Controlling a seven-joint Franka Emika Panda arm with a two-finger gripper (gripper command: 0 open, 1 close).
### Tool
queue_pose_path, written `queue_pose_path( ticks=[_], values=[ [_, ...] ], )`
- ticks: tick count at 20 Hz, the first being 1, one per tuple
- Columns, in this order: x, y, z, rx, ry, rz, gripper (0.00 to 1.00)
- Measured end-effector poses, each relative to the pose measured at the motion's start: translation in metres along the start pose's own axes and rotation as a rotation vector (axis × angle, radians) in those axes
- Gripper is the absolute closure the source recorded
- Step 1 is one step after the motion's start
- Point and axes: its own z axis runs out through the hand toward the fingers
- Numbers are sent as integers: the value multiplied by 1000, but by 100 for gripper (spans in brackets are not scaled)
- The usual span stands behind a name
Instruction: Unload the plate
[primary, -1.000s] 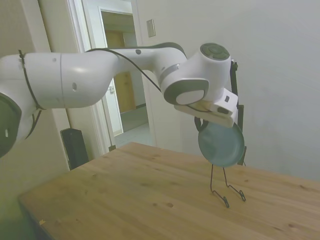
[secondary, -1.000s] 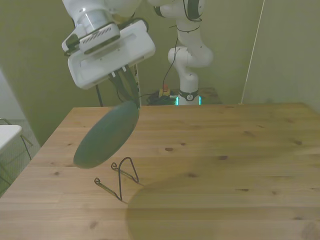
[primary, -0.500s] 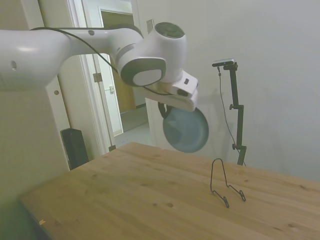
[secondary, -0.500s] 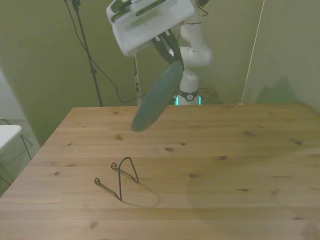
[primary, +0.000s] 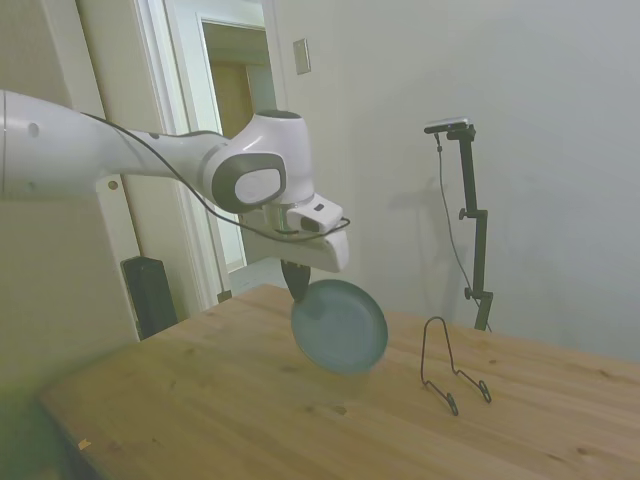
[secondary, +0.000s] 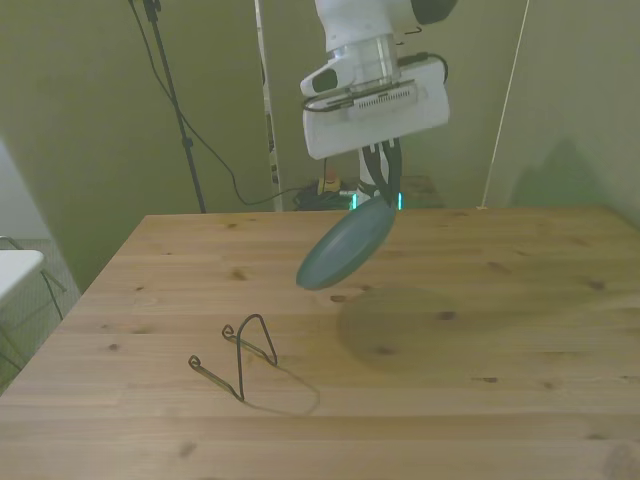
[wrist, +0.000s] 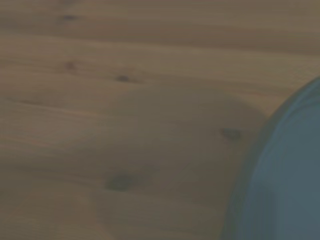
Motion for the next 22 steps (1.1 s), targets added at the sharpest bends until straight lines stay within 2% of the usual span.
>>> queue_pose_path(
  ticks=[3,7,11,22],
  values=[
    [3,0,34,-129,14,37,100],
    [6,5,76,-199,27,44,100],
    [4,9,106,-221,42,39,100],
    [-2,8,142,-213,64,43,100]
  ],
)
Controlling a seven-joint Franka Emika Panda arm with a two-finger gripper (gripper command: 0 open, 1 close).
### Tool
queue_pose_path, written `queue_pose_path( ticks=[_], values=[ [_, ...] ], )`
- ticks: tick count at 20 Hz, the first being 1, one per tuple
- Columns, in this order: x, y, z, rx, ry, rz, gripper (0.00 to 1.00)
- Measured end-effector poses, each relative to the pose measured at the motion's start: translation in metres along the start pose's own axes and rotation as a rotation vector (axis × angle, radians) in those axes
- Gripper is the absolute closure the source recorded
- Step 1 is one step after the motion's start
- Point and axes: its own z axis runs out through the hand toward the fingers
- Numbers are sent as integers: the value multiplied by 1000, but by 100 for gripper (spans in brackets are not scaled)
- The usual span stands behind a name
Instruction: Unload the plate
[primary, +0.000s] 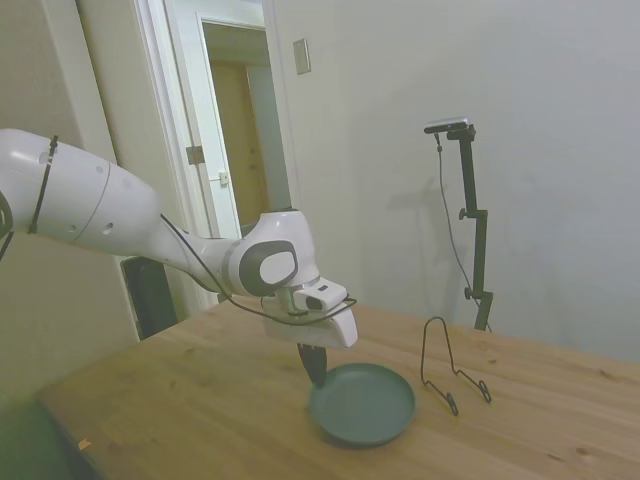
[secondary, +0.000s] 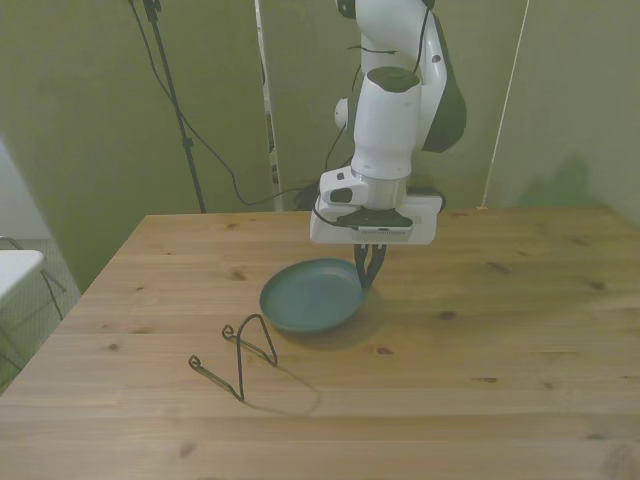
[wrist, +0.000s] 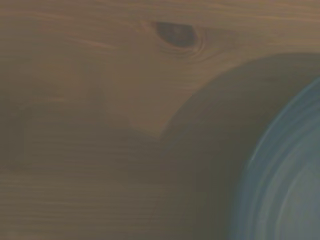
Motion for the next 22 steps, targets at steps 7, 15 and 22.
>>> queue_pose_path(
  ticks=[7,15,22],
  values=[
    [-1,-1,2,13,15,-2,0],
    [-1,-1,-5,27,24,2,0],
    [2,2,-54,122,53,49,0]
  ],
)
